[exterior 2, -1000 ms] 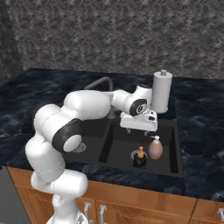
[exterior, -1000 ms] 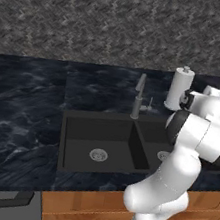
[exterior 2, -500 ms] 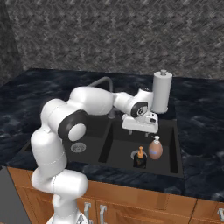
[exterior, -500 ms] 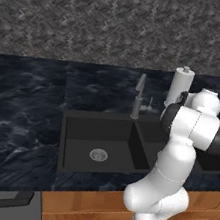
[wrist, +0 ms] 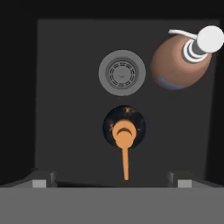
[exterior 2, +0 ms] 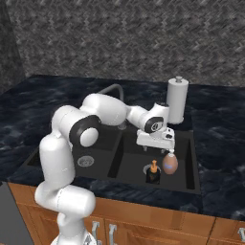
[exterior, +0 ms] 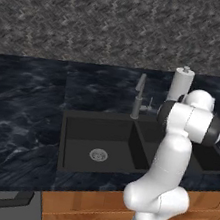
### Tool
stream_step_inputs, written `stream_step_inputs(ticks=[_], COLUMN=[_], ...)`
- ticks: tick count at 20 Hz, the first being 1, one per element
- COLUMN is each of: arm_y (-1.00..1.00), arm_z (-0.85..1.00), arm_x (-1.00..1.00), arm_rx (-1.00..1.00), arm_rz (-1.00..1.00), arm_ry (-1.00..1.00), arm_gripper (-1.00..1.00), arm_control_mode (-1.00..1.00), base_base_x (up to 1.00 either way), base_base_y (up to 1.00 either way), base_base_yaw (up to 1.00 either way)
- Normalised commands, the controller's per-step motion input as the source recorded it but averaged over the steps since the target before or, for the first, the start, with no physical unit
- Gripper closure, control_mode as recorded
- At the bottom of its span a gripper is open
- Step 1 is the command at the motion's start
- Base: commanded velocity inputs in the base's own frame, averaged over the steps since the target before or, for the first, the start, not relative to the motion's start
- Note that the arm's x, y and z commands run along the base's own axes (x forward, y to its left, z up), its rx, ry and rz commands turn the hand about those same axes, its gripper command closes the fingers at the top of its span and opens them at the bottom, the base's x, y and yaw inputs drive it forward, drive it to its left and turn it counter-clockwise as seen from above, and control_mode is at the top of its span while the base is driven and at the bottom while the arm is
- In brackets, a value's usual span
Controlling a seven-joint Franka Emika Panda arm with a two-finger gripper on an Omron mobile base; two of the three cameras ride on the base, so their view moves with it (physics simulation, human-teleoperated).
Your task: Pick up the soap dispenser and soap dispenser from the sink, and place them back in the cabinet, and close the cabinet doors.
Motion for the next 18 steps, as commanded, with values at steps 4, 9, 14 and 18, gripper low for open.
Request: stream_step_inputs(ticks=[4,9,14,18], arm_y=[-0.09,-0.05,-0.03,0.0], arm_z=[-0.29,-0.22,-0.16,-0.06], arm_x=[0.27,0.18,0.08,0.0], arm_rx=[0.0,0.0,0.0,0.0], arm_rz=[0.0,0.0,0.0,0.0], arm_ry=[0.0,0.0,0.0,0.0], arm_gripper=[-1.0,-1.0,-1.0,-1.0], arm_control_mode=[-1.0,-1.0,-1.0,-1.0], base_base_x=[0.0,0.0,0.0,0.0], base_base_y=[0.0,0.0,0.0,0.0], base_base_yaw=[0.0,0.0,0.0,0.0])
